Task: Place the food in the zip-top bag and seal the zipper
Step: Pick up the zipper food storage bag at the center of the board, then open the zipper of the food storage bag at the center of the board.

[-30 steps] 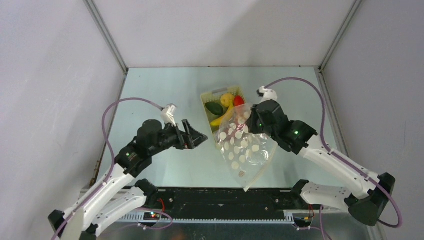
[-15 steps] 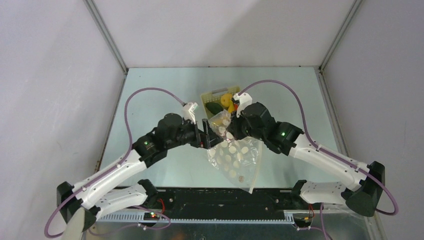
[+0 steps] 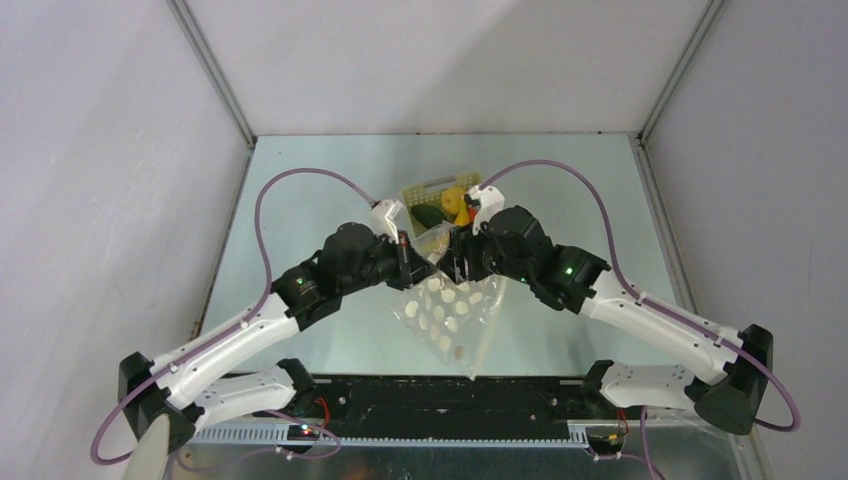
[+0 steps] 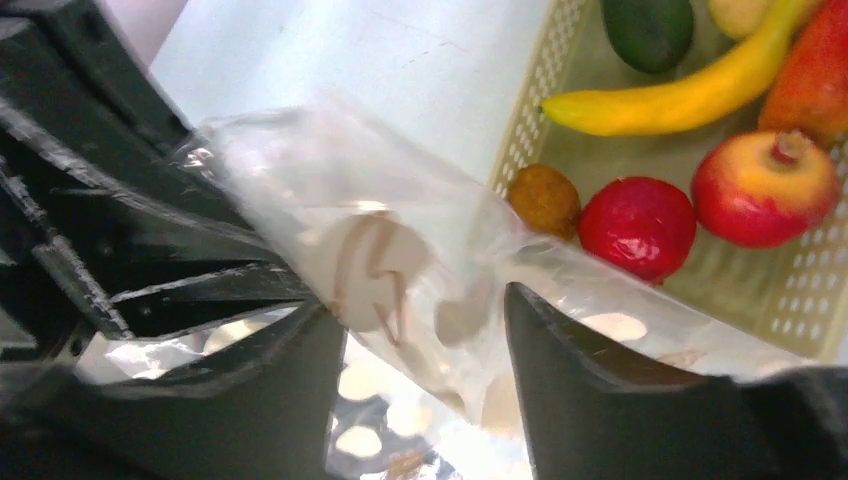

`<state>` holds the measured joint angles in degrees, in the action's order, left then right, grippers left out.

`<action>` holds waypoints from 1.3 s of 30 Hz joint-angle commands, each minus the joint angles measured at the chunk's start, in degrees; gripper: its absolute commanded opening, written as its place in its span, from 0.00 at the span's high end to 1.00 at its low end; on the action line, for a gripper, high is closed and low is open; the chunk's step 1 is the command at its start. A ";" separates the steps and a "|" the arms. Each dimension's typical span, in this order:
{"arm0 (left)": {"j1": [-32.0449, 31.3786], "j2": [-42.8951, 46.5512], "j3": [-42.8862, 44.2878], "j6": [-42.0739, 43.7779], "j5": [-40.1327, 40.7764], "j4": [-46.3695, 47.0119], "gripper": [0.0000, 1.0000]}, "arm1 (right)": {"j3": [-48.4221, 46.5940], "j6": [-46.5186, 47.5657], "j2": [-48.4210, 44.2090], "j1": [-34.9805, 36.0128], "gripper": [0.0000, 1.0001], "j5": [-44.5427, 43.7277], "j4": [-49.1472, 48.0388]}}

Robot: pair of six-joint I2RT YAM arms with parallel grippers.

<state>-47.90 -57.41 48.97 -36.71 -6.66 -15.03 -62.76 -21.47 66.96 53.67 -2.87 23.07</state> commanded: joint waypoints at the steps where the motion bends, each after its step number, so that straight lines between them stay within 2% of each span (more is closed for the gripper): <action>1: -0.27 4.94 -2.23 -0.18 3.01 3.56 1.00 | -1.99 -5.39 -4.05 -2.26 0.23 -5.92 2.89; 3: -0.30 7.10 -3.52 -0.28 3.33 4.17 1.00 | -0.37 -6.87 -6.38 -3.96 0.04 -8.33 4.45; 4: -0.28 7.91 -3.97 -0.33 3.54 4.46 1.00 | 0.34 -7.33 -8.35 -5.25 0.01 -10.28 5.34; 8: -0.26 12.92 -6.04 -0.70 5.45 5.17 1.00 | 5.63 -10.20 -15.05 -10.93 0.01 -14.99 9.12; 11: -0.22 17.11 -6.89 -1.02 6.39 4.87 1.00 | 11.69 -11.96 -20.45 -15.88 0.01 -14.26 10.16; 13: -0.24 19.77 -7.58 -1.33 8.26 5.39 1.00 | 16.10 -12.48 -24.38 -19.55 0.00 -11.86 9.74; 17: -0.21 24.19 -8.57 -2.52 10.57 6.08 1.00 | 24.12 -12.49 -29.50 -26.64 0.00 -0.17 6.00; 19: -0.21 25.55 -8.62 -2.98 11.50 5.87 1.00 | 27.28 -12.49 -29.37 -27.88 0.01 8.61 3.90; 25: -0.19 27.46 -8.68 -3.87 11.17 6.08 1.00 | 33.59 -13.29 -28.21 -27.96 0.01 22.33 -8.35; 31: -0.26 27.68 -8.30 -4.51 10.45 6.88 1.00 | 35.51 -17.23 -26.60 -27.89 0.01 27.54 -19.21; 39: -0.23 27.79 -8.31 -4.61 10.06 7.41 1.00 | 35.52 -18.66 -26.04 -27.92 0.00 29.81 -21.37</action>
<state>-47.90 -30.04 40.82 -40.60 3.29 -10.22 -27.11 -38.65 41.43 25.87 23.92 6.48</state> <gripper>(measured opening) 0.005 0.993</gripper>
